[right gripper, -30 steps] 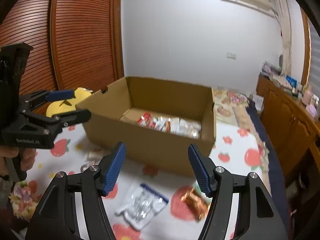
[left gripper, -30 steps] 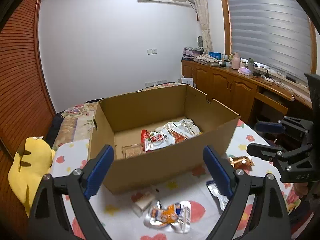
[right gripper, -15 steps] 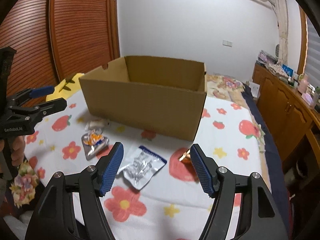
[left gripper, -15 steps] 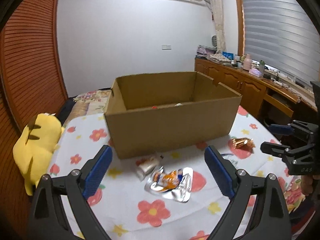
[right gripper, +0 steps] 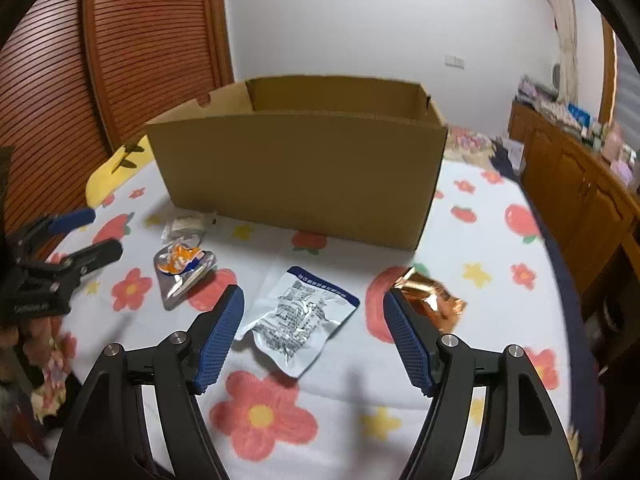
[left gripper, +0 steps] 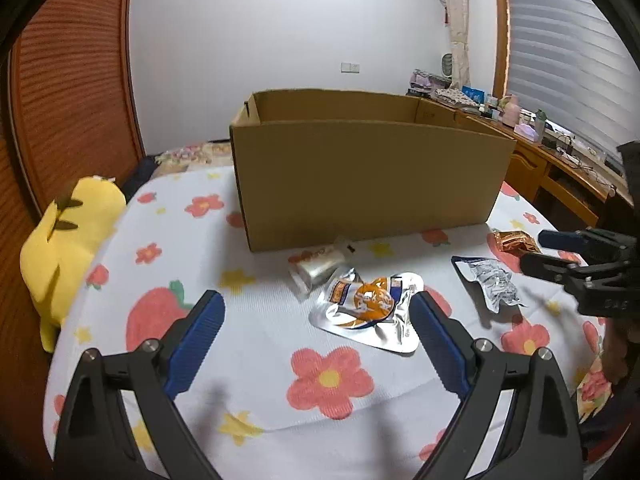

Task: Organize snacks
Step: 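Move left tool to the silver-orange pouch while right tool approaches the blue-labelled white packet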

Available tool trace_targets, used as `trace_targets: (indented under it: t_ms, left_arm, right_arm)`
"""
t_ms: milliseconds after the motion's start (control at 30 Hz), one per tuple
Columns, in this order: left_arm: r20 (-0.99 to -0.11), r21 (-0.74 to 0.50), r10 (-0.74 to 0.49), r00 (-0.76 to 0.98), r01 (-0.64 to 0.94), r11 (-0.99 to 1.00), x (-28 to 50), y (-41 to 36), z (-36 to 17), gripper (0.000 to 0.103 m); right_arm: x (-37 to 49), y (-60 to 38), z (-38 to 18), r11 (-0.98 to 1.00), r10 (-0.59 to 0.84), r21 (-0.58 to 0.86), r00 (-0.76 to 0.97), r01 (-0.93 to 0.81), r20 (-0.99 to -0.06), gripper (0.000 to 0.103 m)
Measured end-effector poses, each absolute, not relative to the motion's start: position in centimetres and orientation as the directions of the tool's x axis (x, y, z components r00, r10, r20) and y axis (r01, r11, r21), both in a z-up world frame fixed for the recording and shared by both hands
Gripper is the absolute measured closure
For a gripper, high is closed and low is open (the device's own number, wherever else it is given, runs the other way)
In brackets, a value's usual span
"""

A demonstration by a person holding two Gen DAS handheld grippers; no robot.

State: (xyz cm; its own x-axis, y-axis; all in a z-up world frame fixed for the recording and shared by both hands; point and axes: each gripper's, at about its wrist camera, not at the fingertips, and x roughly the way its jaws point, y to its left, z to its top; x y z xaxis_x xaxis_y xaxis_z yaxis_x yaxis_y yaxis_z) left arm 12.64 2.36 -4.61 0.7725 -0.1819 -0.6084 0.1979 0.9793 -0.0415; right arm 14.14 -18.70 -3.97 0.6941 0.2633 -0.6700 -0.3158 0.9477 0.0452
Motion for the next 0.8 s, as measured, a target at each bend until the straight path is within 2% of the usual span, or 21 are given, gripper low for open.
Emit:
trace_targets:
  t_ms: [133, 333, 533, 800]
  left_arm:
    - [-0.617, -0.084, -0.202, 0.76, 0.192, 0.978, 12.9, 2.7, -4.9, 0.009]
    - [-0.637, -0.085, -0.175, 0.751, 0.158, 0.984, 14.2, 2.1, -5.0, 0.009]
    - [-0.678, -0.087, -0.139, 0.722, 0.11, 0.99, 15.8, 0.7, -5.2, 0.009]
    - [-0.733, -0.086, -0.099, 0.673, 0.053, 0.995, 17.2, -1.2, -6.4, 0.009]
  right_arm:
    - [15.9, -18.2, -5.7, 0.958, 0.24, 0.06, 0.667, -0.281, -0.705, 0.029]
    - [17.9, -18.1, -7.0, 0.963, 0.245, 0.109, 0.627, -0.247, -0.739, 0.029]
    - [17.7, -17.6, -7.5, 0.969, 0.177, 0.026, 0.614, -0.247, -0.769, 0.029]
    - [17.5, -18.5, -8.1, 0.966, 0.21, 0.071, 0.59, -0.25, -0.78, 0.028]
